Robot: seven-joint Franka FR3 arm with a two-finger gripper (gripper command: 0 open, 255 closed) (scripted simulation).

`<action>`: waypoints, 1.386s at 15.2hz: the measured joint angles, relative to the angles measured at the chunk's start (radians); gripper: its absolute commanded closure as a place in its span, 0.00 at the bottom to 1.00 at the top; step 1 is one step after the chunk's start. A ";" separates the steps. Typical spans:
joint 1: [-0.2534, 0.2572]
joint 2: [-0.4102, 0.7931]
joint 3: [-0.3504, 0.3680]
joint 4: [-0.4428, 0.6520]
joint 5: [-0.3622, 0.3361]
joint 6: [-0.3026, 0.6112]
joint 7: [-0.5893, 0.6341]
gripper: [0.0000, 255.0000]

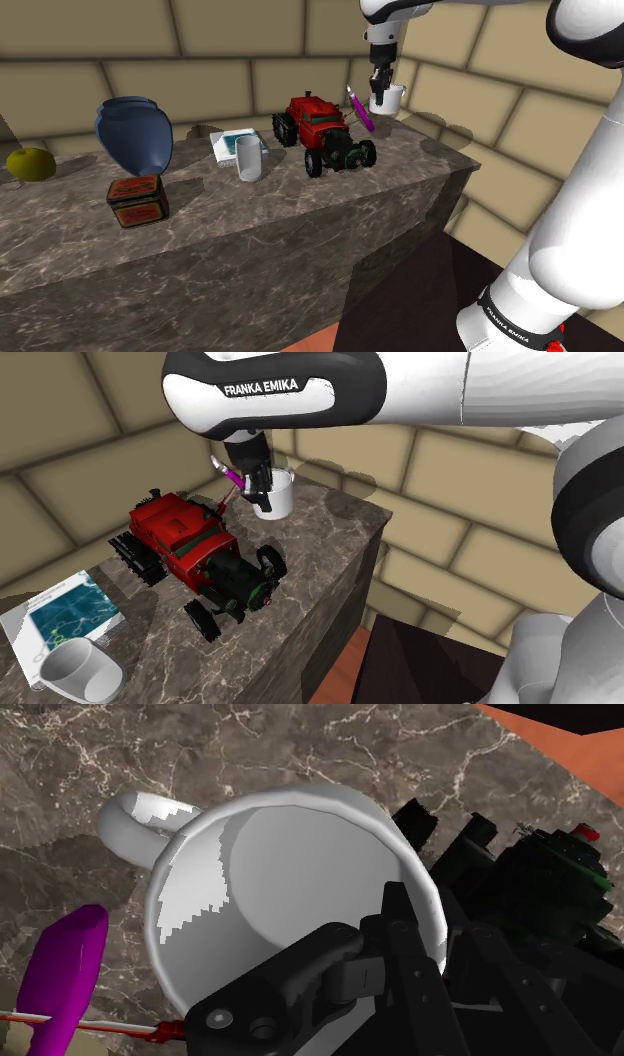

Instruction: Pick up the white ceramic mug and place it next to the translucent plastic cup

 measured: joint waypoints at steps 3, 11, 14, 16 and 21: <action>0.046 -0.034 0.037 -0.049 -0.005 0.006 0.083 1.00; 0.141 -0.072 0.124 -0.092 0.002 -0.009 0.265 1.00; 0.176 -0.078 0.157 -0.086 0.008 -0.027 0.330 1.00; 0.200 -0.074 0.180 -0.086 0.013 -0.028 0.377 1.00; 0.261 -0.036 0.238 -0.035 0.028 -0.051 0.493 1.00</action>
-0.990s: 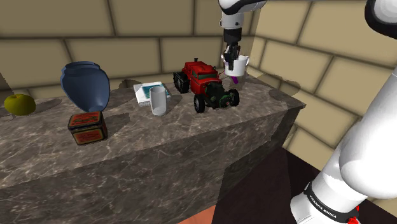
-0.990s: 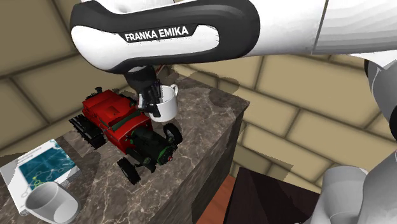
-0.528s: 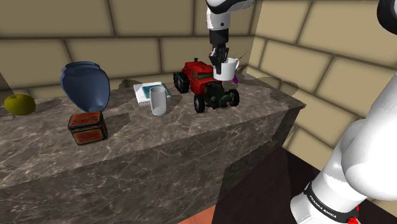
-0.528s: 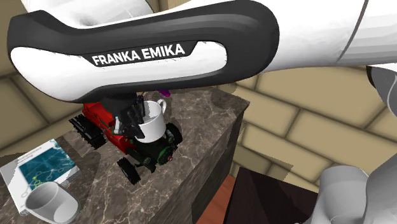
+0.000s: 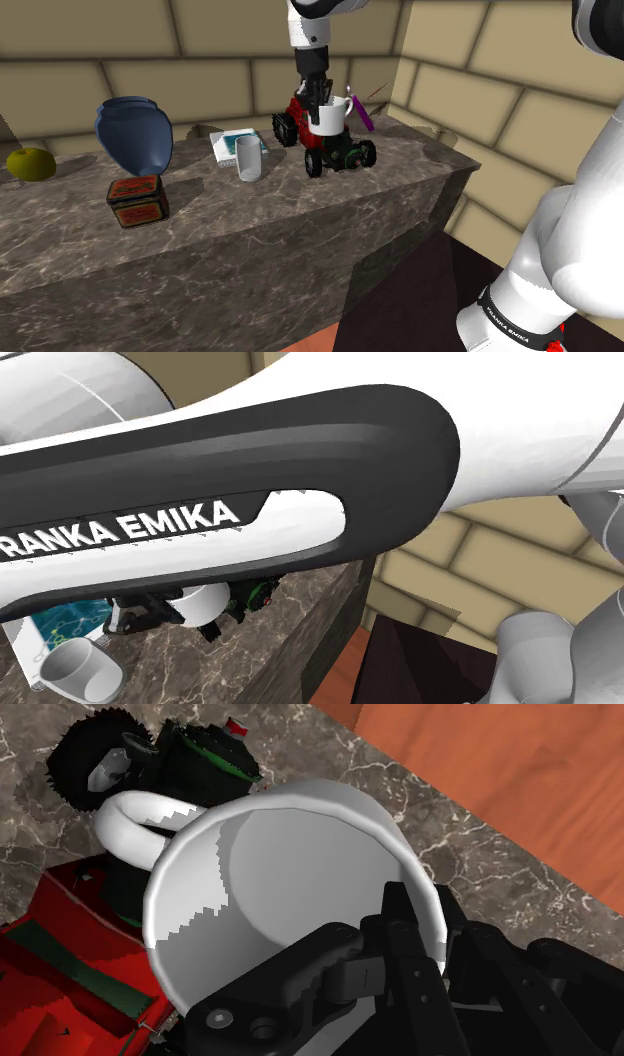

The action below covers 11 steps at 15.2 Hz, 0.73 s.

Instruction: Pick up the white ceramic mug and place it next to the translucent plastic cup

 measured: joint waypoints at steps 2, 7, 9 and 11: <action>0.025 0.011 0.022 0.019 0.005 -0.012 0.046 1.00; 0.048 0.030 0.042 0.002 0.009 0.021 0.093 1.00; 0.047 0.030 0.042 -0.024 0.009 0.046 0.093 1.00; 0.048 0.034 0.042 -0.047 0.009 0.074 0.096 1.00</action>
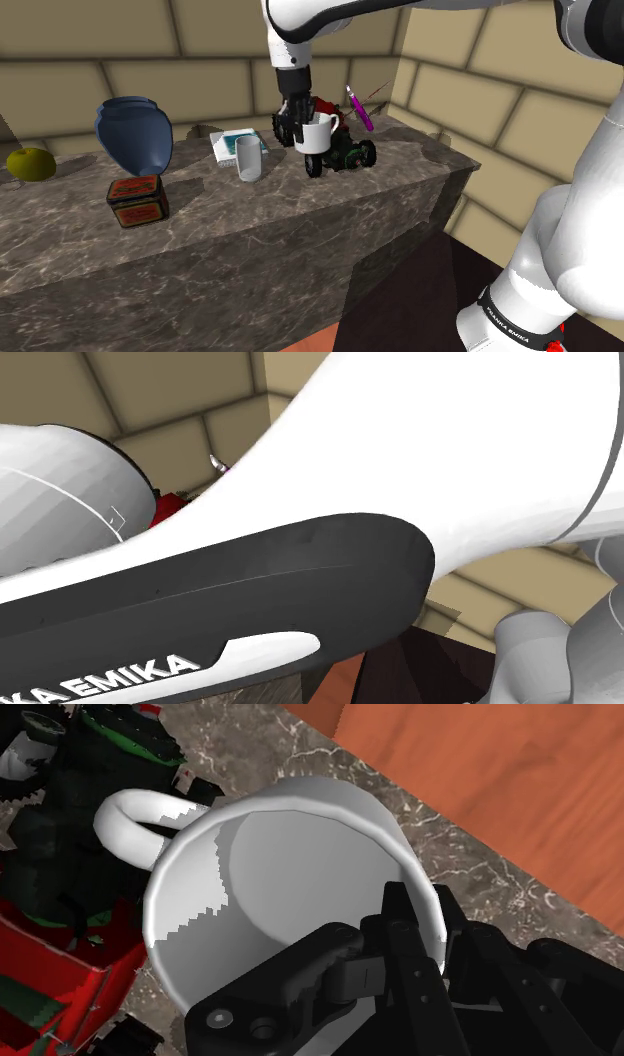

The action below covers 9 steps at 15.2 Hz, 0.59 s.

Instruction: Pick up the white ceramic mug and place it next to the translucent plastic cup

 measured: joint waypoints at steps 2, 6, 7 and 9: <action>0.000 -0.001 0.000 -0.027 0.000 0.026 0.002 1.00; -0.001 0.002 -0.001 -0.079 -0.001 0.081 0.004 1.00; 0.000 0.004 0.000 -0.090 -0.001 0.094 0.006 1.00; 0.000 0.011 0.000 -0.108 -0.001 0.119 0.009 1.00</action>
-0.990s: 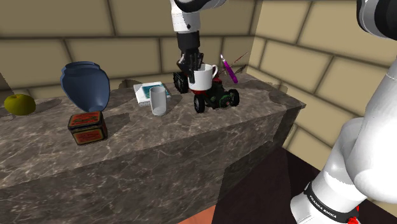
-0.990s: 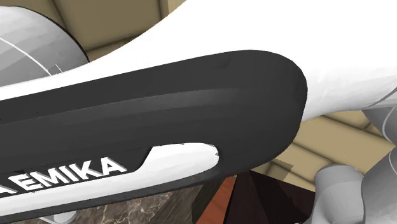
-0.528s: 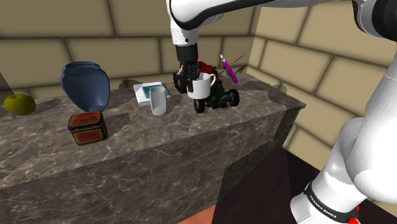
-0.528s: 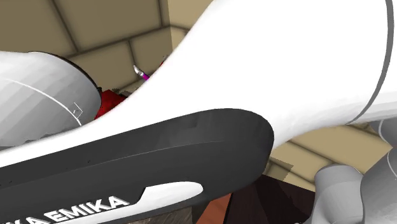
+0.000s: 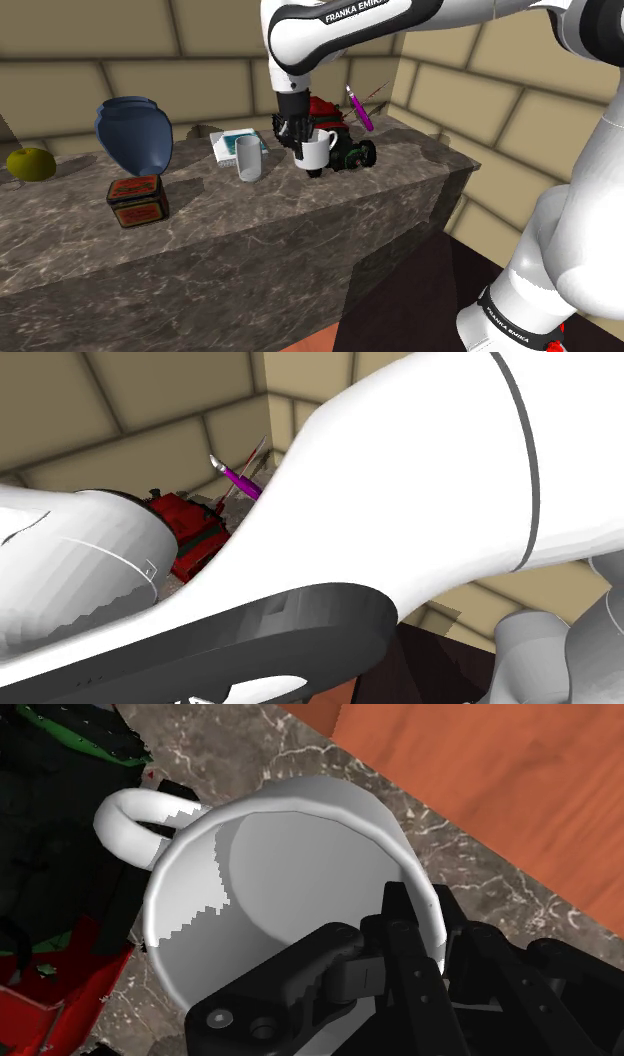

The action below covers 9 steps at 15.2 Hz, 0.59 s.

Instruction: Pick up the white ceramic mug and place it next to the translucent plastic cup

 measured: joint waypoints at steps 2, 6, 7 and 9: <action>-0.001 0.004 -0.001 -0.020 -0.001 0.025 -0.001 1.00; -0.002 0.020 -0.002 -0.056 -0.002 0.076 0.002 1.00; -0.002 0.023 -0.002 -0.065 -0.002 0.089 0.003 1.00; -0.002 0.028 -0.002 -0.087 -0.003 0.115 0.005 1.00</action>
